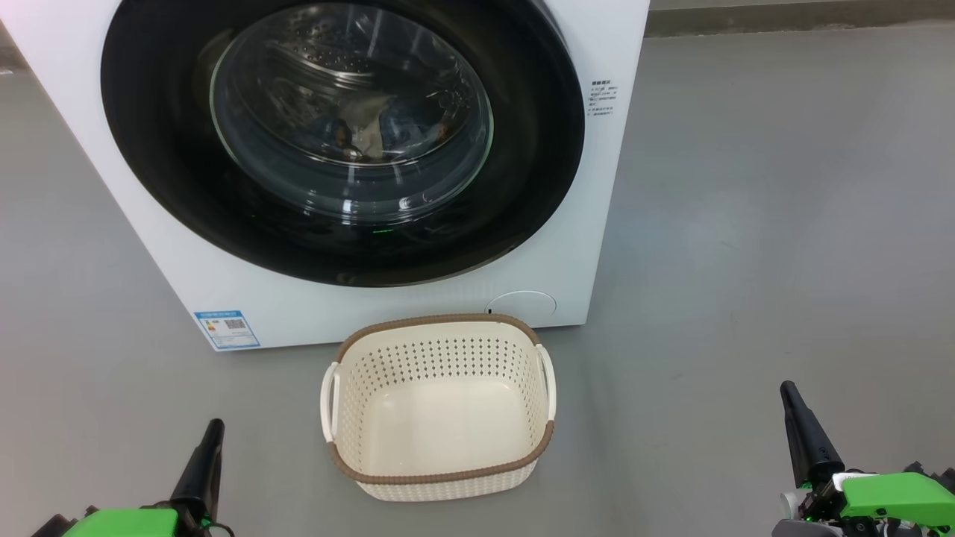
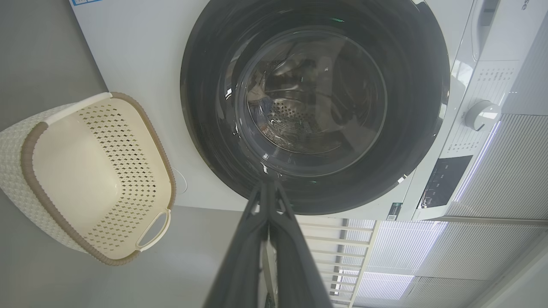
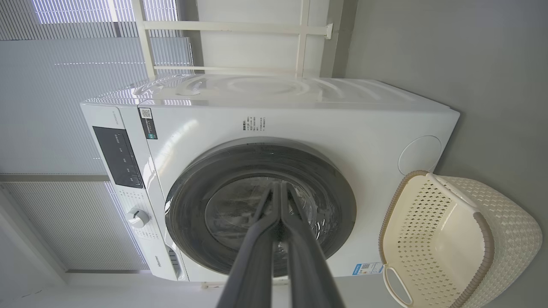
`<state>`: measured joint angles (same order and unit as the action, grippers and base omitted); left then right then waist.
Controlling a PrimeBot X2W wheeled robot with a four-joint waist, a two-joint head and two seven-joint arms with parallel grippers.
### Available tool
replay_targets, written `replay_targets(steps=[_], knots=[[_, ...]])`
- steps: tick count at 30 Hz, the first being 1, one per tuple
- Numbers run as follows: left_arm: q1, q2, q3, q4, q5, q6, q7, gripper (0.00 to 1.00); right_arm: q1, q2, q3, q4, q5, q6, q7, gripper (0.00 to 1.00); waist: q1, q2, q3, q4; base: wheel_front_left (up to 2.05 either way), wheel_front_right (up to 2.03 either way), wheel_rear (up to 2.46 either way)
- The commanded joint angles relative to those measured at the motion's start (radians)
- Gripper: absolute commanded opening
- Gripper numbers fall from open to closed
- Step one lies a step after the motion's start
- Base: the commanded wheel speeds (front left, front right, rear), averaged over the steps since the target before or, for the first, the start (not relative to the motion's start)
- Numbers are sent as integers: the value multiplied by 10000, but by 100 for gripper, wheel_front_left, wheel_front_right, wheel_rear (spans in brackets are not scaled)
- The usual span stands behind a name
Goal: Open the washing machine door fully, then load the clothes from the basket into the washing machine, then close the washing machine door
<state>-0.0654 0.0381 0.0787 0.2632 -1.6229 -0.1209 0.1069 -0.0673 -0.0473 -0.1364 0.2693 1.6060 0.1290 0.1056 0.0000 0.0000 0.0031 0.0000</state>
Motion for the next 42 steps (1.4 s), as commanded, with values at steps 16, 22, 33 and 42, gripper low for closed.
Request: replay_targets(steps=[16, 22, 33, 42], knots=[[-426, 125, 357, -182, 148, -98, 68, 0, -408, -30, 215, -245, 16, 17, 85, 0, 0, 0, 0, 0, 0, 0, 0], [-426, 125, 358, -182, 149, -98, 68, 0, -408, -30, 215, -245, 16, 17, 85, 0, 0, 0, 0, 0, 0, 0, 0], [-426, 124, 358, -182, 149, -98, 69, 0, -408, -30, 216, -245, 18, 17, 85, 0, 0, 0, 0, 0, 0, 0, 0], [-426, 124, 359, -182, 150, -98, 70, 0, -408, -30, 218, -245, 19, 17, 83, 0, 0, 0, 0, 0, 0, 0, 0]])
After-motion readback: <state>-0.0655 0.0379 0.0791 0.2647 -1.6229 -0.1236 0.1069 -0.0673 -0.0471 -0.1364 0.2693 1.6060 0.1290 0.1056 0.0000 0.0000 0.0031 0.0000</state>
